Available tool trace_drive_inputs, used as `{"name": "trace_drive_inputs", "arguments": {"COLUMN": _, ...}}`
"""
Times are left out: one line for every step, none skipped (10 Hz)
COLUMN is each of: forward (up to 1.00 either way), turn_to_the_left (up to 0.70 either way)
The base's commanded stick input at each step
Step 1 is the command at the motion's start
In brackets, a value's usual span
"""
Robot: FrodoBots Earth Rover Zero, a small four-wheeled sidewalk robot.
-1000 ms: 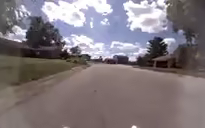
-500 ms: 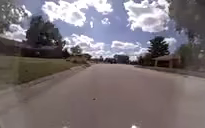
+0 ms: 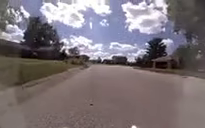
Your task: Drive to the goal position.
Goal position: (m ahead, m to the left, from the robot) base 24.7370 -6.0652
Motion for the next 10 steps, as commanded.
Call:
{"name": "trace_drive_inputs", "arguments": {"forward": 0.78, "turn_to_the_left": 0.00}}
{"name": "trace_drive_inputs", "arguments": {"forward": 0.85, "turn_to_the_left": 0.00}}
{"name": "trace_drive_inputs", "arguments": {"forward": 0.85, "turn_to_the_left": 0.00}}
{"name": "trace_drive_inputs", "arguments": {"forward": 0.85, "turn_to_the_left": 0.00}}
{"name": "trace_drive_inputs", "arguments": {"forward": 0.85, "turn_to_the_left": 0.00}}
{"name": "trace_drive_inputs", "arguments": {"forward": 0.85, "turn_to_the_left": 0.00}}
{"name": "trace_drive_inputs", "arguments": {"forward": 0.85, "turn_to_the_left": 0.00}}
{"name": "trace_drive_inputs", "arguments": {"forward": 0.85, "turn_to_the_left": 0.00}}
{"name": "trace_drive_inputs", "arguments": {"forward": 0.85, "turn_to_the_left": 0.00}}
{"name": "trace_drive_inputs", "arguments": {"forward": 0.85, "turn_to_the_left": 0.00}}
